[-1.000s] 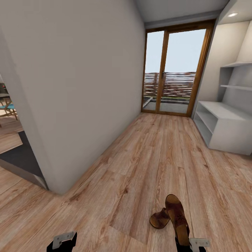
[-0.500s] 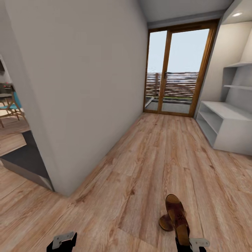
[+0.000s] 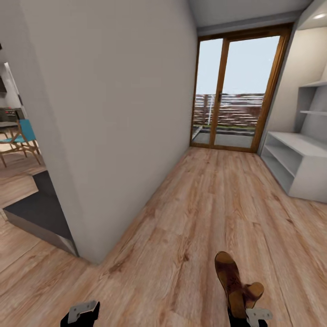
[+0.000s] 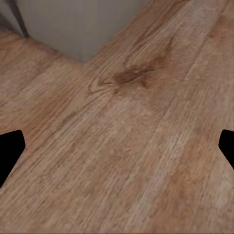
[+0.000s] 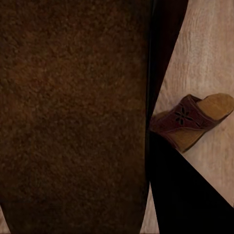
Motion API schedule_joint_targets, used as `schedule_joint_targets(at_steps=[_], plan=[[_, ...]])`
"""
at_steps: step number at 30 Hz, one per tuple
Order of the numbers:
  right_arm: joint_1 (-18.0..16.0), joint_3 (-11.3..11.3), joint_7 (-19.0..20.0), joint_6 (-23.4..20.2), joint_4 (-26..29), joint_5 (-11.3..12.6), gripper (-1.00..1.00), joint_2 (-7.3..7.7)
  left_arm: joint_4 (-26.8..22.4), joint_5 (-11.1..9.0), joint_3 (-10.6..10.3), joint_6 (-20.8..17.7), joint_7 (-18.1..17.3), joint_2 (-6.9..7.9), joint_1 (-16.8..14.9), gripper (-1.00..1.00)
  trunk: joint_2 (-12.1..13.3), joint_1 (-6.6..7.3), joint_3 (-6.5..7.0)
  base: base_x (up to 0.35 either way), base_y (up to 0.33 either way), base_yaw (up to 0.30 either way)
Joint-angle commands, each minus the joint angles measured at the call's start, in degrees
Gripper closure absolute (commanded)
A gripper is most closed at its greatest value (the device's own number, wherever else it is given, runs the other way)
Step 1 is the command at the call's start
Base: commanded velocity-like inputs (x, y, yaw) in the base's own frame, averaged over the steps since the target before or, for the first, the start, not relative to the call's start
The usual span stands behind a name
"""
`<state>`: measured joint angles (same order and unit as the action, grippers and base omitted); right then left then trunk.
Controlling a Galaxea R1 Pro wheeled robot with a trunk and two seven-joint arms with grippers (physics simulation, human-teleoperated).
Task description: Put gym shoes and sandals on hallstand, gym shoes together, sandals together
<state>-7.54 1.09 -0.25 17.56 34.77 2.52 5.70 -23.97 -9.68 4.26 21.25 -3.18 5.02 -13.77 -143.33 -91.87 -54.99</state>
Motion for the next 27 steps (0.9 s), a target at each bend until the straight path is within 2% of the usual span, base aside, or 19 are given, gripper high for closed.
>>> schedule_joint_targets(at_steps=[1, 8, 27], plan=[[-0.02, -0.04, 0.00, 0.14, -0.01, 0.41, 1.00, 0.01, 0.06, -0.51, 0.05, 0.12, -0.33, -0.01, -0.03, -1.00, -0.02, -0.01, -0.05, 0.239, 0.251, -0.019], [-0.02, -0.04, 0.01, 0.11, -0.04, 0.44, 1.00, 0.01, 0.07, -0.51, 0.05, 0.14, -0.33, -0.01, -0.03, -1.00, -0.02, -0.01, 0.16, 0.240, 0.249, -0.145], [-0.02, -0.04, -0.01, 0.11, -0.09, 0.46, 1.00, 0.01, 0.07, -0.51, 0.05, 0.20, -0.33, -0.01, -0.03, -1.00, -0.02, -0.01, 1.02, 0.241, 0.248, -0.224]])
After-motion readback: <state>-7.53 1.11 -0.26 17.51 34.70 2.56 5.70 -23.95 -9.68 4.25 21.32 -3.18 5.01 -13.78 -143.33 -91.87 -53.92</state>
